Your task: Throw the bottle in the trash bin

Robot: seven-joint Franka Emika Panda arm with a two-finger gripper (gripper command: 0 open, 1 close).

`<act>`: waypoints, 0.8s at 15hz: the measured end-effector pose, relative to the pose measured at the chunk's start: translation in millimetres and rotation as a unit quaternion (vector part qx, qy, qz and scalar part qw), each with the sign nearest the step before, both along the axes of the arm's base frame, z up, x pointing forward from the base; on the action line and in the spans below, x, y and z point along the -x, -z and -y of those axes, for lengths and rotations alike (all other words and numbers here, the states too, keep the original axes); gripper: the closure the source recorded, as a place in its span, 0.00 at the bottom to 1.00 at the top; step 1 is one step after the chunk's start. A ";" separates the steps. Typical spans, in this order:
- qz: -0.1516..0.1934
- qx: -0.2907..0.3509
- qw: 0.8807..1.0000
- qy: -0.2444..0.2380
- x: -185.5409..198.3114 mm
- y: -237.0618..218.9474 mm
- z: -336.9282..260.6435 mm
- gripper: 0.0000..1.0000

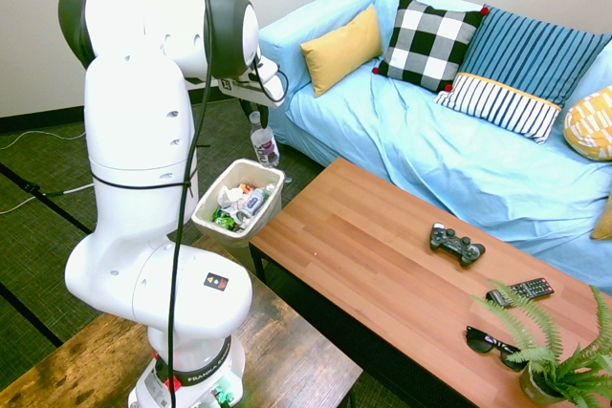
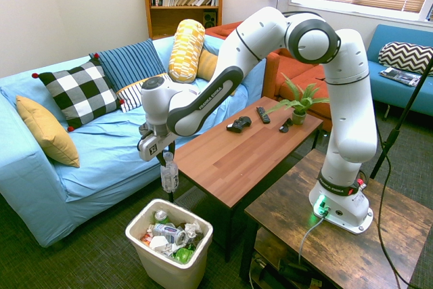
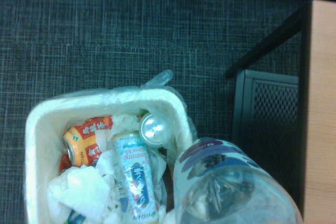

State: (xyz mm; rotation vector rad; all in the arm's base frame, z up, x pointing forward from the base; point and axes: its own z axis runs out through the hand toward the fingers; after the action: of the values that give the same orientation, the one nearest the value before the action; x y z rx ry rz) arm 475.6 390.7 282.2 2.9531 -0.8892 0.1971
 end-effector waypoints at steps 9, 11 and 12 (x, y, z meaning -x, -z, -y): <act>-0.010 0.057 0.997 -0.053 19.3 87.5 -55.1 0.00; -0.007 0.059 0.997 -0.053 17.4 87.6 -57.8 0.00; -0.006 0.060 0.997 -0.053 16.8 86.8 -59.2 0.00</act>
State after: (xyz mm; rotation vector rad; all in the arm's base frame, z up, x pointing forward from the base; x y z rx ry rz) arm 458.8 449.9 195.4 2.8893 -0.6927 0.2282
